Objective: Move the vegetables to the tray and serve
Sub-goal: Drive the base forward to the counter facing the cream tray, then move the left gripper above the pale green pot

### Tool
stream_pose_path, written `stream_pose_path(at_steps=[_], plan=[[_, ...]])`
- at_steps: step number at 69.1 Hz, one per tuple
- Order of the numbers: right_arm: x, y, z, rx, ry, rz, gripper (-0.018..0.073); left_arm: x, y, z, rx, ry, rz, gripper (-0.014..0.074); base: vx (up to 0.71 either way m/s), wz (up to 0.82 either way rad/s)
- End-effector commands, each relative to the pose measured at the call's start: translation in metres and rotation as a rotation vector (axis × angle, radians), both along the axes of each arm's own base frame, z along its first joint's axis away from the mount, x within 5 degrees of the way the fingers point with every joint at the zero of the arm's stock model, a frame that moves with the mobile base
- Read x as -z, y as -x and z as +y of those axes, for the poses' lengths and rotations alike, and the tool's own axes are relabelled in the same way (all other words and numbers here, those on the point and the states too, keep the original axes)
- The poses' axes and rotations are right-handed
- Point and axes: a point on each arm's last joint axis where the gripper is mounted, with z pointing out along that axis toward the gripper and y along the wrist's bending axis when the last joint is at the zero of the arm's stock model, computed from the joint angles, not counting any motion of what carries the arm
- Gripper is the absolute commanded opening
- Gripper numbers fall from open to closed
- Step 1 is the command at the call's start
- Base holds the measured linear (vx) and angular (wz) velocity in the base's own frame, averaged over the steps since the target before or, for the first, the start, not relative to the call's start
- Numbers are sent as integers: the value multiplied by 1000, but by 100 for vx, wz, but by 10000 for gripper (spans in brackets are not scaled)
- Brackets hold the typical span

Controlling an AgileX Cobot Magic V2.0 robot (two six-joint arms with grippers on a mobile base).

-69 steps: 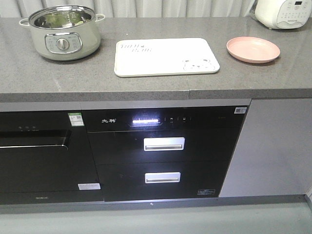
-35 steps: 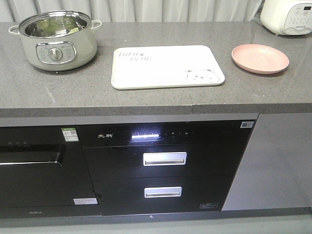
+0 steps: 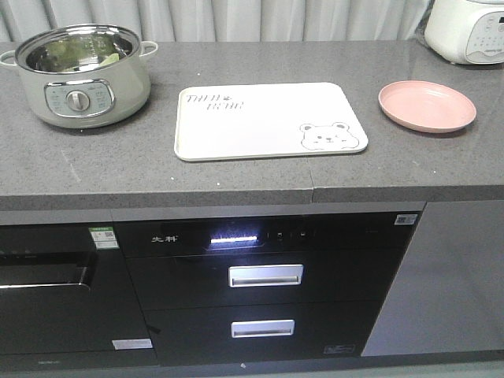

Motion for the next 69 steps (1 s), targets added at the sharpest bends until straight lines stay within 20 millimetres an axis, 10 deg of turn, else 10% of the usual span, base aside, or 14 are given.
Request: stream_pose_path(at_steps=[1,69], plan=[[-2,0,0,-2,9,-70,-8,2,0,0,3,12,-62,-6,9,0],[-2,0,0,-2,9,-70,-8,2,0,0,3,12,-62,-6,11,-1]])
